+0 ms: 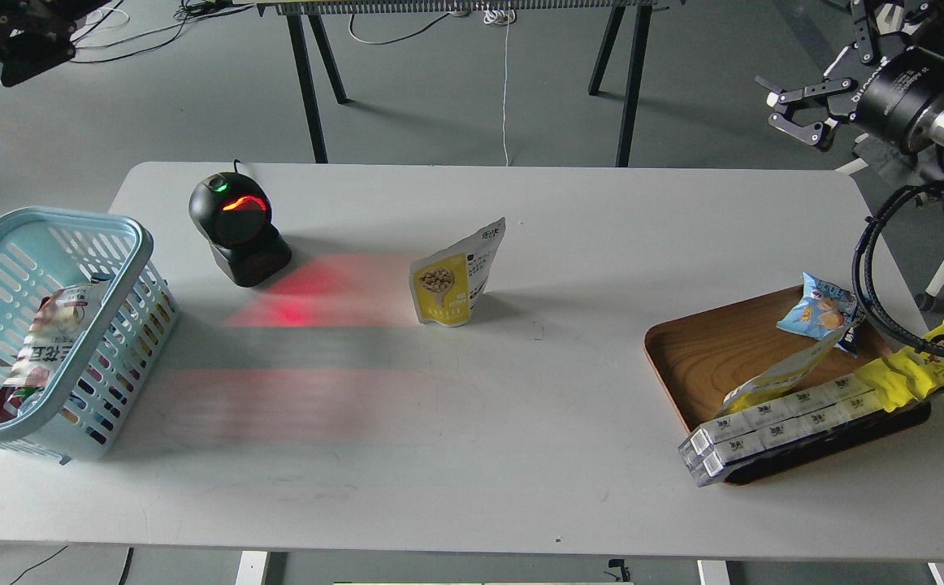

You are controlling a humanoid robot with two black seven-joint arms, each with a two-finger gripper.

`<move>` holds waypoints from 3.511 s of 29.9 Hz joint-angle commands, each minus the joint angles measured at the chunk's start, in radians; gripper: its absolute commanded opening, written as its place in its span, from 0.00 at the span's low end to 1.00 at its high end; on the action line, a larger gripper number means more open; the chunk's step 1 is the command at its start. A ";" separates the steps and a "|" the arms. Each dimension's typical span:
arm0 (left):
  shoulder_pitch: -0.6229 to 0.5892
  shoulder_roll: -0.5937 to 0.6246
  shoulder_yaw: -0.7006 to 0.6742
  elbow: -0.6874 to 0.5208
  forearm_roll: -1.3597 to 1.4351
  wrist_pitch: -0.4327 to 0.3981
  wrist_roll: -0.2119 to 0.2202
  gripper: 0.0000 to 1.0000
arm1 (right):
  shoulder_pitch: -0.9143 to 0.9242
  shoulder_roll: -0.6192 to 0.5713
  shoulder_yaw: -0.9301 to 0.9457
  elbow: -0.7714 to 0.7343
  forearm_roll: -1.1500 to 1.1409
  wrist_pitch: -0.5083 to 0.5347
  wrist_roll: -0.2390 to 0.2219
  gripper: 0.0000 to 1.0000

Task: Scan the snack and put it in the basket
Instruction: 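Reach the left gripper toward the standing yellow packet, then grasp the yellow packet with the left gripper and lift it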

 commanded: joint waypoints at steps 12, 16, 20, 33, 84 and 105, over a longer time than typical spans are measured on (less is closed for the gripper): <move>-0.003 -0.300 0.000 -0.025 1.005 -0.202 0.000 1.00 | -0.115 0.033 0.057 -0.038 0.000 0.096 0.014 0.97; -0.005 -0.379 0.029 -0.025 1.188 -0.229 0.000 1.00 | -0.121 0.054 0.050 -0.072 -0.002 0.092 0.016 0.97; -0.009 -0.477 0.087 -0.022 1.399 -0.229 0.000 1.00 | -0.135 0.058 0.050 -0.083 -0.002 0.090 0.017 0.97; -0.009 -0.741 0.153 0.059 1.725 -0.229 0.032 0.99 | -0.126 0.070 0.051 -0.077 -0.035 0.064 0.017 0.97; 0.004 -0.917 0.267 0.320 1.725 -0.229 0.020 0.00 | -0.106 0.097 0.053 -0.072 -0.046 0.040 0.017 0.97; -0.132 -0.599 0.210 -0.008 1.725 -0.229 -0.003 0.00 | -0.097 0.097 0.053 -0.072 -0.074 0.040 0.017 0.97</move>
